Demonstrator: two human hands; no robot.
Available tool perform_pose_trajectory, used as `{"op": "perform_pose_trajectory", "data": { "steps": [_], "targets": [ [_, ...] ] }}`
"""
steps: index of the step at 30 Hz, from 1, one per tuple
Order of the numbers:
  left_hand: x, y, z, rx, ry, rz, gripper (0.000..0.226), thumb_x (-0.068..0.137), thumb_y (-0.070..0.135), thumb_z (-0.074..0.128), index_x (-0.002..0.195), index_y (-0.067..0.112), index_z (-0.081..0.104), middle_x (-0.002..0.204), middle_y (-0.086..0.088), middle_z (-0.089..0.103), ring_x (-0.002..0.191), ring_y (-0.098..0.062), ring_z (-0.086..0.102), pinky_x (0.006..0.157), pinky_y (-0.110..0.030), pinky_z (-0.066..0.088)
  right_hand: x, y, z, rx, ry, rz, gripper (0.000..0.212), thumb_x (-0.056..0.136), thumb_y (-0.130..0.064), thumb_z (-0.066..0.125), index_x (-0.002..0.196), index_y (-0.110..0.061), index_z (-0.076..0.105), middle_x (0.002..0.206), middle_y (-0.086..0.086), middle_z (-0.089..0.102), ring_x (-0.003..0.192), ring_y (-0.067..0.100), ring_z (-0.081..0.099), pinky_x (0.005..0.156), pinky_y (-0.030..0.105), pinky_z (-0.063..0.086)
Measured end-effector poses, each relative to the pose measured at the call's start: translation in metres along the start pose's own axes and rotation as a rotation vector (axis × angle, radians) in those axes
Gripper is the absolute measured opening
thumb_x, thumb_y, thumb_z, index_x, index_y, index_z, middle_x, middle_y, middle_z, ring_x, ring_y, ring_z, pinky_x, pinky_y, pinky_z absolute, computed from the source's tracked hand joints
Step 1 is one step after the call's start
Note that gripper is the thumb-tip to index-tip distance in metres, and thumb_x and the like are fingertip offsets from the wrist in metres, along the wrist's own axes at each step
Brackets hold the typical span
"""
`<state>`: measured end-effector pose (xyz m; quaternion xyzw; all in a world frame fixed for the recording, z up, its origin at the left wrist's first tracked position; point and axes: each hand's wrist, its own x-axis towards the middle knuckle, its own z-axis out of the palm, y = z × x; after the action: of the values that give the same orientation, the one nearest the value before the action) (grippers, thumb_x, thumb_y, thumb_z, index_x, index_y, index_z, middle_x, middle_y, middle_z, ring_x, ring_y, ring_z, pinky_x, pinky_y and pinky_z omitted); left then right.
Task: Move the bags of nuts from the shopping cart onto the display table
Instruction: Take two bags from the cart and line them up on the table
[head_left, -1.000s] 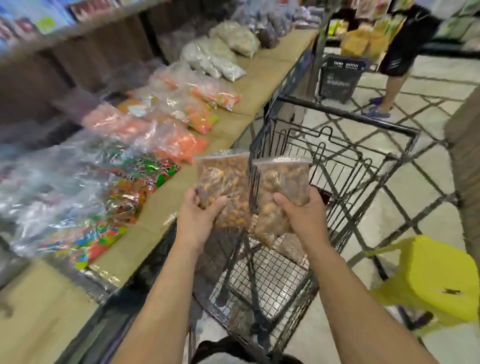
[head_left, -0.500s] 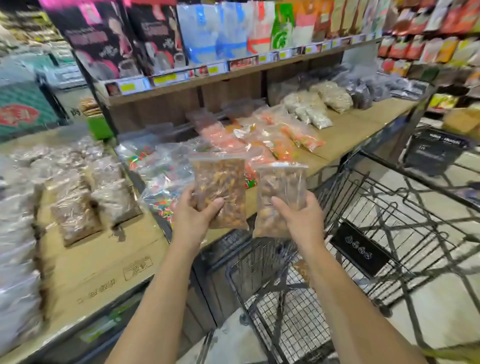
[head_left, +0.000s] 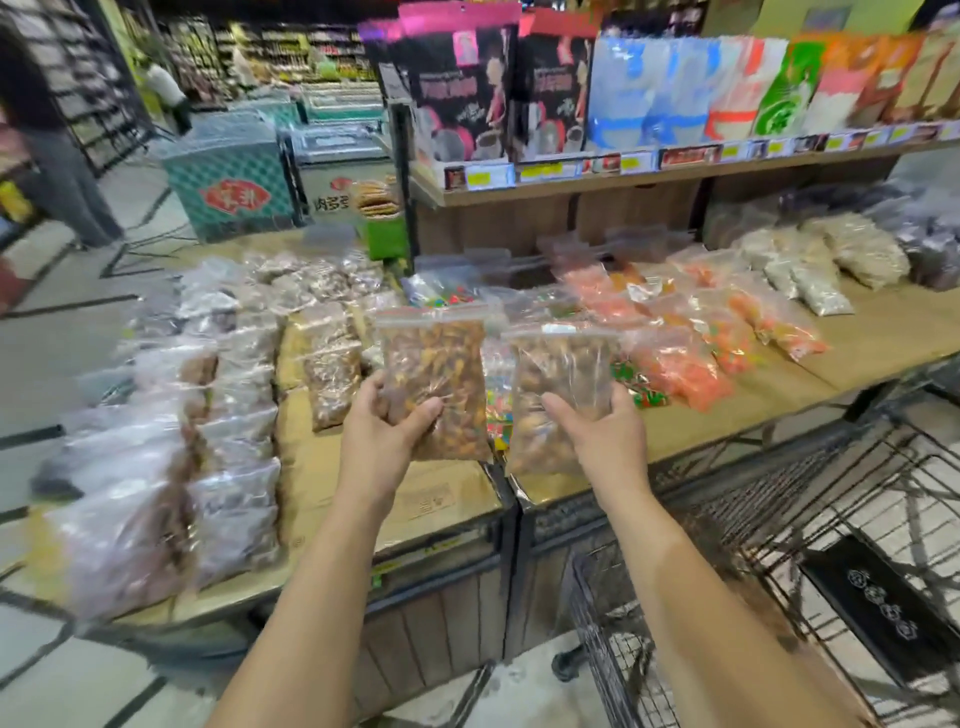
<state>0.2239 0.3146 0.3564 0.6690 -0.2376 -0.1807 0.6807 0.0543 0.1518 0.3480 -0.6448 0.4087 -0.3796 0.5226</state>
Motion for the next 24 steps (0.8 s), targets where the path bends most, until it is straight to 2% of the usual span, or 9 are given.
{"op": "perform_pose_trajectory", "data": {
  "steps": [2,5,6,9,11,14,18,21,24],
  "targets": [
    [0.005,-0.004,-0.026,0.000,0.016,0.002,0.043,0.094,0.009,0.079,0.129,0.021,0.058,0.110,0.018,0.069,0.084,0.023,0.066,0.064,-0.004,0.052,-0.002,0.000,0.028,-0.026,-0.016,0.001,0.121,0.059,-0.080,0.086,0.157,-0.018,0.049,0.153,-0.002,0.059,0.140,0.024,0.056,0.114,0.049,0.049],
    [0.013,-0.008,-0.060,-0.009,0.063,0.007,0.044,0.094,0.006,0.078,0.126,0.025,0.055,0.106,0.023,0.064,0.091,0.027,0.062,0.065,-0.002,0.051,-0.002,-0.002,0.066,-0.056,-0.042,0.006,0.135,0.041,-0.098,0.076,0.149,-0.020,0.055,0.144,-0.002,0.066,0.132,0.024,0.063,0.110,0.051,0.053],
    [0.017,-0.011,-0.072,-0.006,0.077,0.011,0.045,0.095,0.006,0.077,0.128,0.025,0.055,0.108,0.021,0.064,0.097,0.021,0.065,0.067,-0.003,0.052,-0.002,-0.003,0.079,-0.058,-0.059,0.013,0.131,0.045,-0.094,0.080,0.149,-0.019,0.055,0.144,-0.002,0.066,0.132,0.023,0.063,0.110,0.050,0.053],
    [0.028,-0.018,-0.104,-0.010,0.113,-0.017,0.056,0.094,0.014,0.081,0.142,0.023,0.054,0.127,0.012,0.066,0.123,-0.010,0.065,0.084,-0.017,0.056,-0.008,-0.011,0.112,-0.072,-0.114,0.010,0.114,0.061,-0.078,0.083,0.152,-0.018,0.052,0.147,-0.003,0.063,0.134,0.022,0.061,0.112,0.048,0.051],
    [0.036,-0.026,-0.123,0.019,0.143,-0.023,0.054,0.093,0.017,0.082,0.139,0.021,0.055,0.131,0.010,0.067,0.126,-0.011,0.063,0.088,-0.018,0.056,-0.007,-0.011,0.132,-0.096,-0.120,0.025,0.104,0.064,-0.075,0.083,0.146,-0.018,0.057,0.140,-0.002,0.068,0.128,0.023,0.064,0.107,0.046,0.054],
    [0.045,-0.035,-0.145,0.021,0.163,-0.037,0.074,0.091,0.022,0.085,0.154,0.014,0.048,0.152,0.001,0.057,0.144,-0.018,0.050,0.107,-0.032,0.049,-0.003,-0.009,0.157,-0.112,-0.145,0.045,0.060,0.080,-0.056,0.087,0.124,-0.022,0.066,0.115,-0.007,0.072,0.107,0.016,0.069,0.083,0.033,0.055],
    [0.058,-0.043,-0.160,0.045,0.193,-0.052,0.071,0.092,0.013,0.082,0.154,0.009,0.046,0.136,0.003,0.058,0.136,-0.015,0.053,0.110,-0.031,0.045,0.006,-0.006,0.181,-0.154,-0.163,0.031,0.057,0.079,-0.055,0.088,0.120,-0.022,0.066,0.112,-0.005,0.073,0.102,0.016,0.070,0.079,0.034,0.055],
    [0.069,-0.050,-0.163,0.068,0.227,-0.072,0.083,0.089,0.023,0.086,0.159,0.010,0.043,0.153,-0.006,0.056,0.146,-0.024,0.049,0.120,-0.045,0.043,0.016,-0.001,0.190,-0.171,-0.184,0.034,0.050,0.082,-0.050,0.088,0.117,-0.021,0.066,0.110,-0.005,0.072,0.099,0.014,0.069,0.072,0.026,0.049],
    [0.080,-0.059,-0.160,0.056,0.219,-0.082,0.083,0.088,0.025,0.087,0.158,0.012,0.044,0.146,0.007,0.054,0.139,-0.013,0.049,0.119,-0.040,0.043,0.033,0.010,0.195,-0.181,-0.203,0.064,0.056,0.078,-0.056,0.088,0.118,-0.025,0.066,0.112,-0.006,0.073,0.102,0.015,0.071,0.083,0.033,0.056]
  ]
}}
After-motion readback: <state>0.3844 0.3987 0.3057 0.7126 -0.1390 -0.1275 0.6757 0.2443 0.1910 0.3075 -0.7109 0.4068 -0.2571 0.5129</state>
